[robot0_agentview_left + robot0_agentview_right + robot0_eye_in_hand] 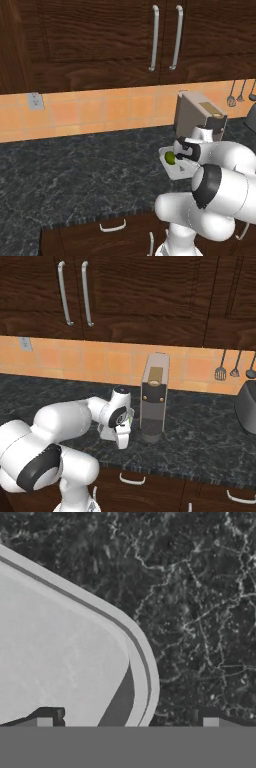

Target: Take the meat container that has the fish and place it on the second highest rack of the freezer. Then take the vegetable container that has the lemon wedge and lime and place it on the highest rack of the freezer.

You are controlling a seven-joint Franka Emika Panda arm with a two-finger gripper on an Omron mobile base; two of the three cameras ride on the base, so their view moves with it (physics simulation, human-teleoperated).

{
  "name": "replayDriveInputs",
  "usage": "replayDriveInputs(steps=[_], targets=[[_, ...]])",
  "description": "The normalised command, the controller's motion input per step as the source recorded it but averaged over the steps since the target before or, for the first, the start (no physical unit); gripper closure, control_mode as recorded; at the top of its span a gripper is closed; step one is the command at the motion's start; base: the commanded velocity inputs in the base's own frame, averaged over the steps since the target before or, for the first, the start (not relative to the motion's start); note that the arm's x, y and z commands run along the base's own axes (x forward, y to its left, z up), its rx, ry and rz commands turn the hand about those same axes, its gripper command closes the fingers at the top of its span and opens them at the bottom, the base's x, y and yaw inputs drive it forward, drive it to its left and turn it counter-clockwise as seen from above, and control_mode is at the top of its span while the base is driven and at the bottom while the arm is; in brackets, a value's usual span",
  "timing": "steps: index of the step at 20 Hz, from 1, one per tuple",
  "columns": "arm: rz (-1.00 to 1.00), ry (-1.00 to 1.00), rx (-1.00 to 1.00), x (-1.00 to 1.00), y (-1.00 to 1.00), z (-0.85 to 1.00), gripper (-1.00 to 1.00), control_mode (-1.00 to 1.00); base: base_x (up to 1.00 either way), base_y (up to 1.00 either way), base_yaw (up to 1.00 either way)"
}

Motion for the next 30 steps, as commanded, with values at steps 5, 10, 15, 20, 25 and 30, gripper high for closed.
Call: replayDriveInputs(steps=[5, 10, 15, 20, 25, 30], targets=[[0.00, 0.00, 0.00, 0.05, 0.17, -0.20, 1.00, -1.00, 0.00, 0.00, 0.00], [0.00, 0.00, 0.00, 0.01, 0.07, -0.07, 1.00, -1.00, 0.00, 0.00, 0.00], [0.00, 0.00, 0.00, -0.21, 0.21, 0.11, 1.00, -1.00, 0.00, 0.00, 0.00], [0.00, -0.06, 0.00, -0.69, 0.24, 0.68, 1.00, -1.00, 0.00, 0.00, 0.00], [0.00, -0.24, 0.00, -1.00, 0.29, 0.81, 1.00, -1.00, 0.00, 0.00, 0.00], [-0.01, -0.29, 0.00, -0.97, 0.53, 0.80, 1.00, -1.00, 0.00, 0.00, 0.00]])
